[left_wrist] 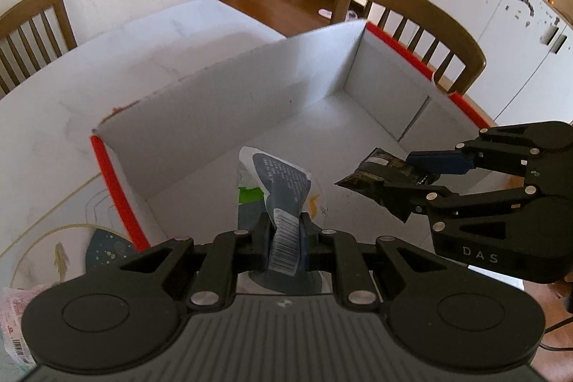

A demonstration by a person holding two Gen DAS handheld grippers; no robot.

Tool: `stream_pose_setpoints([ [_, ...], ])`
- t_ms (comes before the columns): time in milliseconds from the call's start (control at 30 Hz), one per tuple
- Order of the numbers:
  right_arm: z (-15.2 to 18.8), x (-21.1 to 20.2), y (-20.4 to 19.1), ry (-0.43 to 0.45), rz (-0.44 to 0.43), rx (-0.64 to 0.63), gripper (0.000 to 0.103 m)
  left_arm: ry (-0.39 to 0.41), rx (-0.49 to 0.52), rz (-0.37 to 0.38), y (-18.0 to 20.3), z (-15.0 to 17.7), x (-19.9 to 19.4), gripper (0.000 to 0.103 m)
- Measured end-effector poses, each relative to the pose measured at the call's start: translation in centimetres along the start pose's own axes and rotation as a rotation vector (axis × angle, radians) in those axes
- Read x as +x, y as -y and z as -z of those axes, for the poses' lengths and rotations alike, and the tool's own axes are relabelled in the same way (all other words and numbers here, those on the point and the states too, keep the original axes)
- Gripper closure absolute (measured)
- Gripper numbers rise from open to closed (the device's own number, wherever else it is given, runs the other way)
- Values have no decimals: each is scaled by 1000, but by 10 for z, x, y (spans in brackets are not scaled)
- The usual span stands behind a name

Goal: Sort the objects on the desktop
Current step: 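Open the right gripper to drop the dark packet while the left gripper releases the bag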

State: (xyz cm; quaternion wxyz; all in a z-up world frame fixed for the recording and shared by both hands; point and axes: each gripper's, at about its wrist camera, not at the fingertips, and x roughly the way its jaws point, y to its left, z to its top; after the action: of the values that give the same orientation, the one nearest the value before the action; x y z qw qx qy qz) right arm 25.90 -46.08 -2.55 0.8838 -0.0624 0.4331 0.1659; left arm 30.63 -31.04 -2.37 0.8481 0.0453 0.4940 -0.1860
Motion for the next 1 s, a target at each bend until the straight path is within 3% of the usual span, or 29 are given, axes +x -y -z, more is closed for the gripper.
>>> stream_pose_setpoints([
  [633, 8, 25, 3, -99, 20, -47, 69, -84, 26, -32, 2, 2, 24, 89],
  [1000, 10, 24, 5, -97, 13, -35, 61, -86, 28, -58, 3, 3, 23, 86],
])
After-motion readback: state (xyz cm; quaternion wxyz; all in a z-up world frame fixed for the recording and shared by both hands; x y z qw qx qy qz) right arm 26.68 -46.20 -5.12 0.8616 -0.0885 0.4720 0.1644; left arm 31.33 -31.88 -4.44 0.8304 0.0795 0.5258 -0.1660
